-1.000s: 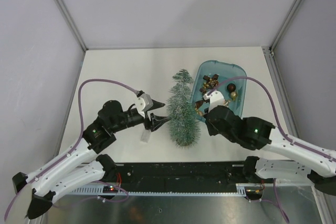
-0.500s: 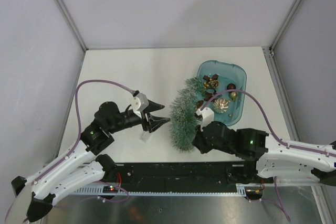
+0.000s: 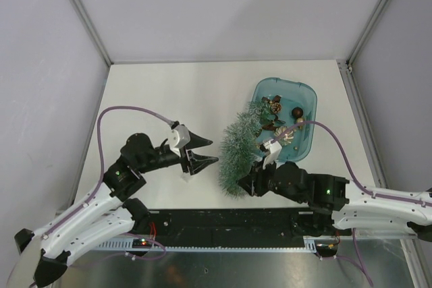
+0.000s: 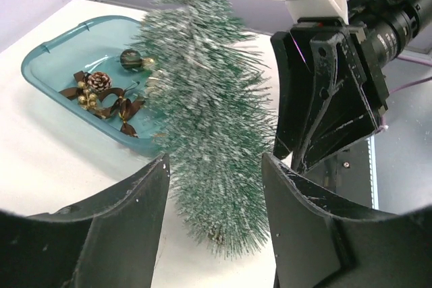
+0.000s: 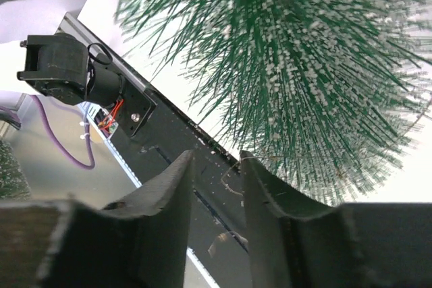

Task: Decorate the small christmas tree

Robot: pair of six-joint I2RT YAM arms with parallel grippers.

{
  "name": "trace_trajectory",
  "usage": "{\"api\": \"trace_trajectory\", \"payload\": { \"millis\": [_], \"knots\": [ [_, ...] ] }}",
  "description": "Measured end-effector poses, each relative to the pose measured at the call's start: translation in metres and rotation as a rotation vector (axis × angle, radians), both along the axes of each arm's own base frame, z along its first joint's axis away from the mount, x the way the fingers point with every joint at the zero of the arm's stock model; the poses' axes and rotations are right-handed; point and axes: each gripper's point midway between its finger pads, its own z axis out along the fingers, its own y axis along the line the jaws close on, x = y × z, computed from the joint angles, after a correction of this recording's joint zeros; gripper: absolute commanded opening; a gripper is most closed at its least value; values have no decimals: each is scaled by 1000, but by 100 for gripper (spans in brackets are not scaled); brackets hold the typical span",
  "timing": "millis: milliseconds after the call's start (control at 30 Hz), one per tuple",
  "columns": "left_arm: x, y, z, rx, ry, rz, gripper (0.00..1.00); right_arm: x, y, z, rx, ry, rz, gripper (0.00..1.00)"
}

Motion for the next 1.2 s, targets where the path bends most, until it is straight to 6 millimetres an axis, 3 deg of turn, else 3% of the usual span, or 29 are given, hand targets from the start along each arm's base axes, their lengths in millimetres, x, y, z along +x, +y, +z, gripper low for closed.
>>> {"api": "trace_trajectory", "payload": {
  "millis": [100, 467, 667, 833, 1000, 1200],
  "knots": [
    [-4, 0, -6, 9, -5, -21, 62, 1, 3, 2, 17, -6, 2, 50],
    [-28, -3, -15, 35, -79, -167, 61, -7, 16, 3, 42, 2, 65, 59],
    [-27, -2, -29, 71, -81, -163, 61, -18, 17, -8, 19, 38, 119, 71],
    [-22, 0, -33, 82, -77, -139, 61, -25, 4, -20, -24, 103, 100, 78],
    [-18, 1, -33, 84, -75, -122, 60, -42, -11, -19, -19, 155, 105, 96],
    [-15, 3, -33, 85, -75, -104, 60, -56, -26, -17, 0, 215, 93, 99]
  ]
}}
